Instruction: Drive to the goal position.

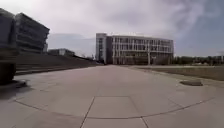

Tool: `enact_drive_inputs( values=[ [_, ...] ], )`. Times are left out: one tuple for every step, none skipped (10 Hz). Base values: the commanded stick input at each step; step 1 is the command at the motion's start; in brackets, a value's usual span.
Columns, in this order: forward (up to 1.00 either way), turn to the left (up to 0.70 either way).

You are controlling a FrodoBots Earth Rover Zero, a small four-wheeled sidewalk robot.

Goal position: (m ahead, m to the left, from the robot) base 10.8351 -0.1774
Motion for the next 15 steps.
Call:
enact_drive_inputs(
  values=[
    [1.00, 0.00],
    [1.00, 0.00],
    [1.00, 0.00],
    [1.00, 0.00],
    [1.00, 0.00],
    [1.00, 0.00],
    [1.00, 0.00],
    [1.00, 0.00],
    [1.00, 0.00],
    [1.00, 0.00],
    [1.00, 0.00],
    [1.00, 0.00],
    [1.00, 0.00],
    [1.00, 0.00],
    [1.00, 0.00]
  ],
)
